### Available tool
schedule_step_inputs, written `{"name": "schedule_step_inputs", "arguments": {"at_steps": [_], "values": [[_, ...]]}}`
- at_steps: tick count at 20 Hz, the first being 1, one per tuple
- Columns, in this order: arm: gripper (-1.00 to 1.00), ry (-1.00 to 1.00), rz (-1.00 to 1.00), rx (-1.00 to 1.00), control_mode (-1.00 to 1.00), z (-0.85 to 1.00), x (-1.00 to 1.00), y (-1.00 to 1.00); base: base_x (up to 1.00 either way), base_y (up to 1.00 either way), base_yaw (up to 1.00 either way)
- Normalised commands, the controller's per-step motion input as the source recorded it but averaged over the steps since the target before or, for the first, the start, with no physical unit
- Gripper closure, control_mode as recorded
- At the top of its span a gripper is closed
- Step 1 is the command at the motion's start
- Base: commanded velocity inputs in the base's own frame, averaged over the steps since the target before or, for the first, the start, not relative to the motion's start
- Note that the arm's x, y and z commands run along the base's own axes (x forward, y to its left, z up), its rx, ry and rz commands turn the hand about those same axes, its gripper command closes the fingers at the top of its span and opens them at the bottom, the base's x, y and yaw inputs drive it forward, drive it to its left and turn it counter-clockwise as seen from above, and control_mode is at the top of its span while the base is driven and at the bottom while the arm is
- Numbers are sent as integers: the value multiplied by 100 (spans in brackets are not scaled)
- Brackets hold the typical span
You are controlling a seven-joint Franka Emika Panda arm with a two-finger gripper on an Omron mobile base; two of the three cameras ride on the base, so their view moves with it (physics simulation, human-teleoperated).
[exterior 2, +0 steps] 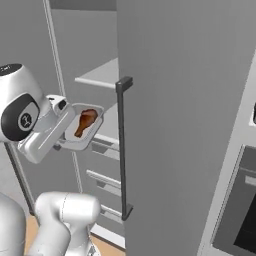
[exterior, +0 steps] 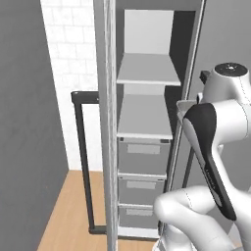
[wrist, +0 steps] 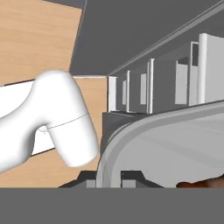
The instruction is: Take the meat container that has the chicken drumstick and place it on the second highest rack of the freezer. Then take the vegetable container that has the bell pepper and corn and place it on the highest rack of the freezer.
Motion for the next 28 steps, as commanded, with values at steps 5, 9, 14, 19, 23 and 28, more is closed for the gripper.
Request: {"name": "schedule_step_inputs", "arguments": {"at_steps": [5,9,14,19,23,28], "values": [[100,0,0,0,100,0,0,0,51,23,-11],[100,0,0,0,100,0,0,0,38,33,-11],[100,0,0,0,100,0,0,0,36,43,-16],[100,0,0,0,100,0,0,0,22,36,-15],[100,0,0,0,100,0,0,0,1,9,-2],[100,0,0,0,-100,-5,6,4,11,11,0]]}}
